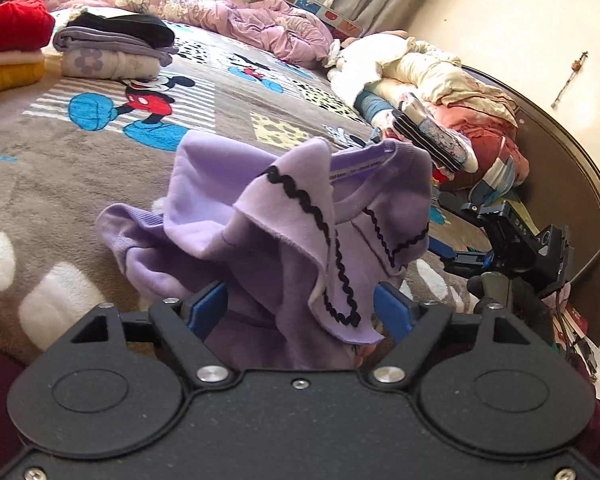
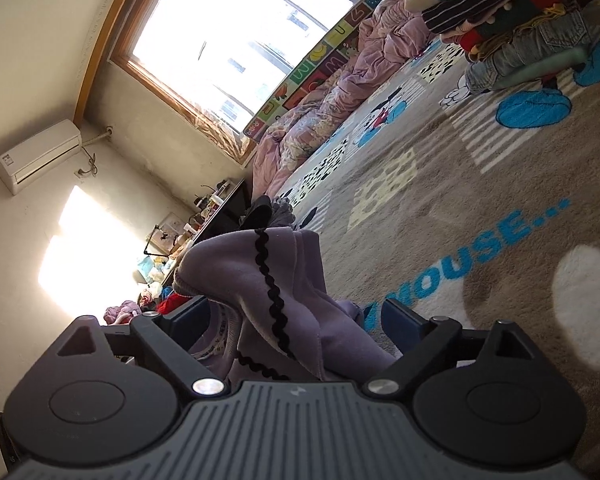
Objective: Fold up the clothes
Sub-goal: 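Lift the sweatshirt with the left tool while the right tool grasps the trimmed edge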
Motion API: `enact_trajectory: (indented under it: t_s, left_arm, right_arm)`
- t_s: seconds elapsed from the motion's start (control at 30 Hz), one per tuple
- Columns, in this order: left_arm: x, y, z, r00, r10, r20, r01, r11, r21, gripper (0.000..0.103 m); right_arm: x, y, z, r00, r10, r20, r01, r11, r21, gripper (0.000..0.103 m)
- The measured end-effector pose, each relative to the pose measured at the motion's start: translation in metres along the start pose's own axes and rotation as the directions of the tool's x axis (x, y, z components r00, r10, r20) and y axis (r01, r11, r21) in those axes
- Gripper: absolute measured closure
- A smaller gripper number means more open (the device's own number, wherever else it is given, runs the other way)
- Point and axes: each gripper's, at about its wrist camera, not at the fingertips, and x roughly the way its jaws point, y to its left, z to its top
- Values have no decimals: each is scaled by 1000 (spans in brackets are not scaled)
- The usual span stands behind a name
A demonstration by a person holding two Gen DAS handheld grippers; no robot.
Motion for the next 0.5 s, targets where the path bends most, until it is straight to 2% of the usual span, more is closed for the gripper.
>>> enact_trajectory:
  t_s: [0.1, 0.23, 0.43, 0.5]
  left_arm:
    - [1, 9, -2, 999, 48, -18, -48, 998, -38, 13]
    - [11, 23, -5, 995, 81, -63, -88, 990, -113, 11]
    - [41, 38, -7, 996, 37, -86, -54, 978, -202, 9]
    - [51, 43, -7, 995, 22, -92, -43, 972, -231, 5]
  right_arm:
    - [14, 11, 5, 999, -8, -53, 4, 997, -78, 6]
    - [35, 17, 11, 991, -26, -131, 9, 991, -133, 5]
    - [62, 3, 16, 974, -27, -226, 3, 994, -105, 5]
    - [73, -4, 13, 964, -47, -263, 22, 995, -99, 7]
